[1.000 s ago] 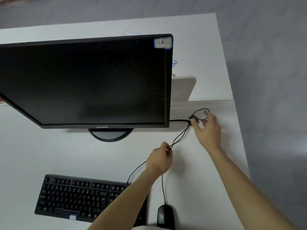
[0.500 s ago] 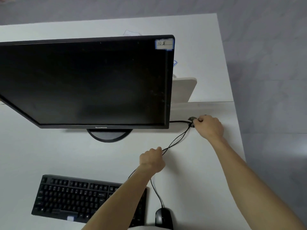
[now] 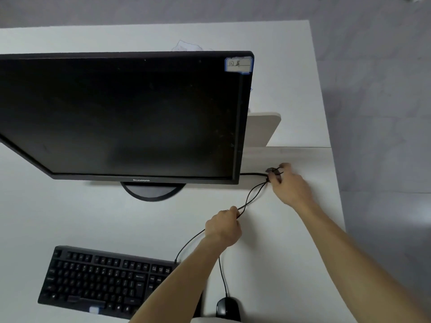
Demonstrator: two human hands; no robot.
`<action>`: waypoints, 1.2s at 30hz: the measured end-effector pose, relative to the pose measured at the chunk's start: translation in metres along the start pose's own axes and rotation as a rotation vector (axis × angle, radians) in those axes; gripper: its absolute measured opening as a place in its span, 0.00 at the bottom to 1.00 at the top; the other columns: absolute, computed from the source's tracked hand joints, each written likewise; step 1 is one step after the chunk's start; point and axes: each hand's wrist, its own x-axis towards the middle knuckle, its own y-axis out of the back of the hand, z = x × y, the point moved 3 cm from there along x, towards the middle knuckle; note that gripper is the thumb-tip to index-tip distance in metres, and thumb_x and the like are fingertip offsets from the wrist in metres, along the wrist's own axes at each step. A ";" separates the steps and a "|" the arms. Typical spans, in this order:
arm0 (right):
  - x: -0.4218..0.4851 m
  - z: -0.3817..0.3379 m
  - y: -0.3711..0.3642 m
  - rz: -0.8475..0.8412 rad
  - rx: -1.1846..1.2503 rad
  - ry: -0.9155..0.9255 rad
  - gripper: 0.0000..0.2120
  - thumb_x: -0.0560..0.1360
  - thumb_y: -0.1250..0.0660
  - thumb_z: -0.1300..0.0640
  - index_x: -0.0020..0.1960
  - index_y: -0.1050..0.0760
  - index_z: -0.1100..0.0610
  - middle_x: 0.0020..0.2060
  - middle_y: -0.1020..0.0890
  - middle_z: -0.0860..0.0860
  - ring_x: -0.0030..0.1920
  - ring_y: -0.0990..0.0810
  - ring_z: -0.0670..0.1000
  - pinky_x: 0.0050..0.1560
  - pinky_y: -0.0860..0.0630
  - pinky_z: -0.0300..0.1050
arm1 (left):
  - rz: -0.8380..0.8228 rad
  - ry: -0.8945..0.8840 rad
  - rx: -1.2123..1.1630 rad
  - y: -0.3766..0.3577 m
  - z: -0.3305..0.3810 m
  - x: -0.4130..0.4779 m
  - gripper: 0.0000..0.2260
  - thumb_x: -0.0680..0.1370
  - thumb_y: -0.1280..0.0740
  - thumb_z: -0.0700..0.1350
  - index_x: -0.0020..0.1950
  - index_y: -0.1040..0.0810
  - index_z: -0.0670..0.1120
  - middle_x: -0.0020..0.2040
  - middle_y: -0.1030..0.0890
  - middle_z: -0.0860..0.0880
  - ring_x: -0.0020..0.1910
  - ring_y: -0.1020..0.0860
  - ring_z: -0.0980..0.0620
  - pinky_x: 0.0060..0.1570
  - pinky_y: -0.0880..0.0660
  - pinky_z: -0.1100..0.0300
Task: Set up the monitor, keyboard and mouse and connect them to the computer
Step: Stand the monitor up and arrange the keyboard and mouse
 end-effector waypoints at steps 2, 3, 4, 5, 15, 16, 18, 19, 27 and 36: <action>-0.016 0.012 0.009 0.187 0.111 0.000 0.28 0.80 0.41 0.38 0.73 0.41 0.52 0.49 0.15 0.49 0.53 0.19 0.59 0.51 0.24 0.53 | 0.002 0.016 0.015 -0.001 -0.002 0.002 0.15 0.80 0.44 0.43 0.65 0.28 0.51 0.58 0.21 0.47 0.53 0.22 0.43 0.45 0.32 0.56; -0.020 0.018 0.012 0.249 0.153 -0.008 0.29 0.79 0.39 0.38 0.74 0.41 0.52 0.50 0.16 0.49 0.53 0.20 0.58 0.52 0.25 0.53 | 0.000 0.021 0.019 -0.002 -0.003 0.003 0.15 0.80 0.44 0.43 0.65 0.28 0.51 0.57 0.21 0.47 0.53 0.22 0.43 0.45 0.32 0.56; -0.021 0.024 0.013 0.283 0.204 -0.019 0.29 0.79 0.38 0.39 0.75 0.39 0.52 0.54 0.18 0.50 0.55 0.21 0.57 0.55 0.26 0.53 | 0.001 0.023 0.021 -0.002 -0.004 0.004 0.14 0.80 0.44 0.43 0.64 0.28 0.51 0.57 0.21 0.47 0.53 0.22 0.43 0.45 0.32 0.55; -0.018 0.028 0.012 0.293 0.258 -0.022 0.29 0.80 0.38 0.41 0.75 0.37 0.52 0.57 0.20 0.51 0.56 0.21 0.57 0.58 0.28 0.52 | 0.001 0.026 0.022 -0.002 -0.005 0.005 0.14 0.80 0.44 0.44 0.64 0.28 0.50 0.57 0.20 0.47 0.52 0.22 0.43 0.45 0.32 0.55; 0.010 0.011 -0.023 0.219 -0.115 0.219 0.09 0.79 0.34 0.58 0.51 0.16 0.59 0.46 0.18 0.57 0.46 0.20 0.63 0.44 0.26 0.50 | 0.136 -0.054 -0.007 -0.003 -0.010 0.000 0.14 0.81 0.43 0.44 0.66 0.28 0.48 0.62 0.25 0.49 0.60 0.27 0.47 0.47 0.27 0.53; 0.010 0.012 -0.030 0.225 -0.143 0.216 0.09 0.79 0.34 0.59 0.51 0.16 0.60 0.47 0.19 0.58 0.46 0.21 0.63 0.44 0.25 0.51 | 0.147 -0.066 -0.021 -0.004 -0.014 -0.002 0.14 0.81 0.43 0.44 0.67 0.29 0.49 0.63 0.26 0.49 0.61 0.27 0.47 0.48 0.27 0.52; 0.010 0.013 -0.035 0.272 -0.126 0.154 0.09 0.80 0.35 0.58 0.53 0.18 0.61 0.50 0.21 0.59 0.48 0.22 0.64 0.44 0.24 0.53 | 0.193 -0.103 -0.058 -0.005 -0.023 -0.008 0.15 0.80 0.41 0.43 0.67 0.28 0.49 0.65 0.27 0.51 0.62 0.28 0.48 0.49 0.26 0.53; 0.012 0.012 -0.035 0.285 -0.106 0.100 0.10 0.80 0.36 0.57 0.55 0.19 0.61 0.51 0.22 0.60 0.49 0.22 0.64 0.45 0.24 0.54 | 0.217 -0.126 -0.067 -0.006 -0.029 -0.013 0.16 0.80 0.41 0.42 0.67 0.27 0.49 0.65 0.27 0.51 0.61 0.28 0.48 0.49 0.26 0.54; -0.054 -0.011 -0.053 0.369 0.214 0.027 0.16 0.81 0.41 0.55 0.67 0.27 0.58 0.60 0.26 0.59 0.58 0.25 0.63 0.55 0.25 0.56 | 0.368 -0.185 0.083 -0.016 -0.138 -0.080 0.21 0.75 0.31 0.44 0.68 0.28 0.49 0.66 0.25 0.47 0.63 0.24 0.44 0.57 0.25 0.51; -0.244 -0.021 -0.146 0.031 0.101 -0.038 0.22 0.79 0.37 0.44 0.70 0.31 0.50 0.67 0.30 0.49 0.67 0.32 0.53 0.60 0.26 0.51 | 0.186 -0.301 0.389 -0.038 -0.258 -0.150 0.33 0.76 0.45 0.71 0.77 0.36 0.58 0.78 0.36 0.47 0.78 0.41 0.40 0.74 0.45 0.36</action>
